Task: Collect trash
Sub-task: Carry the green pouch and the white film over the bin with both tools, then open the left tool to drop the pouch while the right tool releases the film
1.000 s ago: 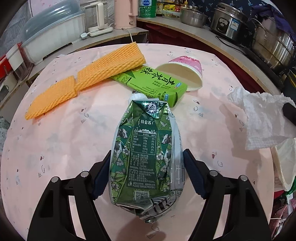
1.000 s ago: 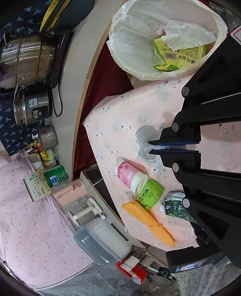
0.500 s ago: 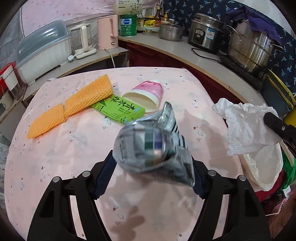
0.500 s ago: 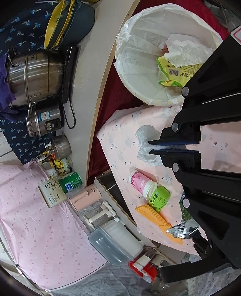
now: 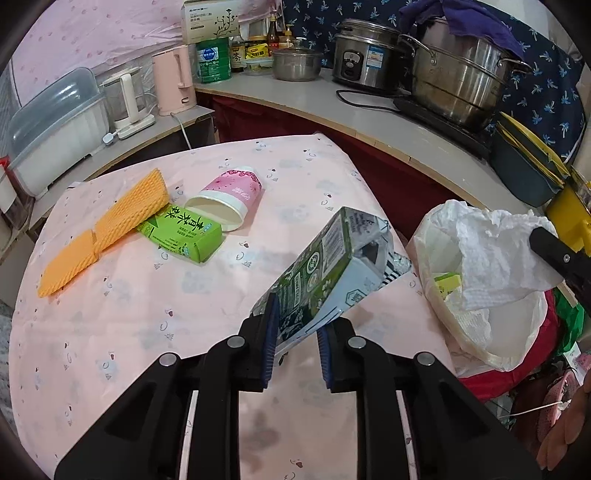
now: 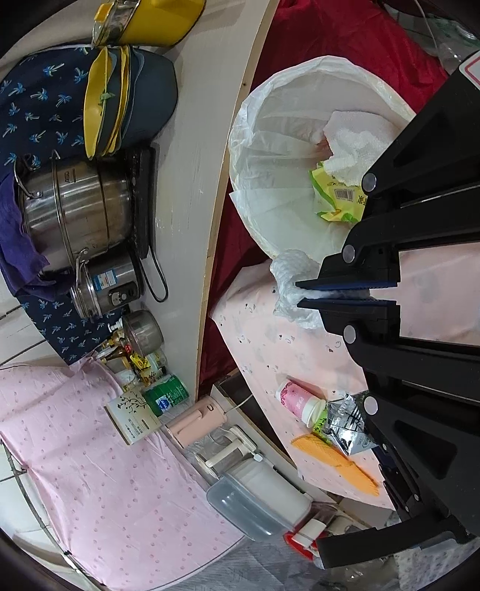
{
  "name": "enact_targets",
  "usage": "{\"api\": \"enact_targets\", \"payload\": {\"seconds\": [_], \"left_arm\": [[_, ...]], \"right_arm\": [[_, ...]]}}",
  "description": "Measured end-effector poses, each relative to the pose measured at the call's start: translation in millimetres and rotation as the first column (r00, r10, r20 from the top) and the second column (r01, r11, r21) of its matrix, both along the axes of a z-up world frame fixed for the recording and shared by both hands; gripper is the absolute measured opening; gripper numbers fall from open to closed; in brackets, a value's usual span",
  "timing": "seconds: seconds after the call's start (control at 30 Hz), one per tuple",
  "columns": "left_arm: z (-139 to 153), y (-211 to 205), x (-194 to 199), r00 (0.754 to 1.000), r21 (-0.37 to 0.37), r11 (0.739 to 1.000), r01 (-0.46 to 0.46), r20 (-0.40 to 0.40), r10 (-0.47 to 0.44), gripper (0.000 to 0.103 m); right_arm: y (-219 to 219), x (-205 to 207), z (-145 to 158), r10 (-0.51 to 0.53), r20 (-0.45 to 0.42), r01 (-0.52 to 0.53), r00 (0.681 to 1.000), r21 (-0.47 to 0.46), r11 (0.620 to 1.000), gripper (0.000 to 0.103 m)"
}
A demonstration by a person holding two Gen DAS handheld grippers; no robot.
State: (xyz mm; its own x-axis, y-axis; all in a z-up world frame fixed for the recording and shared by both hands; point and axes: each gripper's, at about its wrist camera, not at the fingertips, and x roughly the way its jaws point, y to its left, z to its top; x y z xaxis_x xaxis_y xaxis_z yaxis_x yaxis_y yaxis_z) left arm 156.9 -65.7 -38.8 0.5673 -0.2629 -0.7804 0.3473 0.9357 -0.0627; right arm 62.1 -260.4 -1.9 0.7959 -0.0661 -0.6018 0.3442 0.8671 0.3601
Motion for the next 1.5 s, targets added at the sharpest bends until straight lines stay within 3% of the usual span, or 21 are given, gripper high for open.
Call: {"api": "enact_targets", "payload": {"seconds": [0.2, 0.63, 0.93, 1.37, 1.5], "left_arm": [[4, -11, -2, 0.999, -0.01, 0.999, 0.031, -0.01, -0.031, 0.008], [18, -62, -18, 0.99, -0.021, 0.99, 0.137, 0.021, -0.136, 0.007], [37, -108, -29, 0.969, -0.054, 0.968, 0.246, 0.044, -0.244, 0.007], [28, -163, -31, 0.937, -0.102, 0.932, 0.348, -0.006, -0.35, 0.008], [30, -168, -32, 0.936, -0.111, 0.93, 0.352, 0.01, -0.353, 0.03]], "right_arm": [[-12, -8, -1, -0.025, 0.004, 0.025, 1.0, 0.006, 1.0, 0.004], [-44, -28, 1, -0.091, 0.016, 0.09, 0.996, 0.012, 0.996, 0.004], [-73, -45, 1, -0.156, 0.025, 0.155, 0.987, 0.025, 0.988, 0.004], [-106, -66, -8, -0.227, 0.013, 0.226, 0.974, 0.037, 0.973, 0.004], [-110, -68, -11, -0.235, 0.008, 0.235, 0.972, 0.042, 0.971, 0.004]]}}
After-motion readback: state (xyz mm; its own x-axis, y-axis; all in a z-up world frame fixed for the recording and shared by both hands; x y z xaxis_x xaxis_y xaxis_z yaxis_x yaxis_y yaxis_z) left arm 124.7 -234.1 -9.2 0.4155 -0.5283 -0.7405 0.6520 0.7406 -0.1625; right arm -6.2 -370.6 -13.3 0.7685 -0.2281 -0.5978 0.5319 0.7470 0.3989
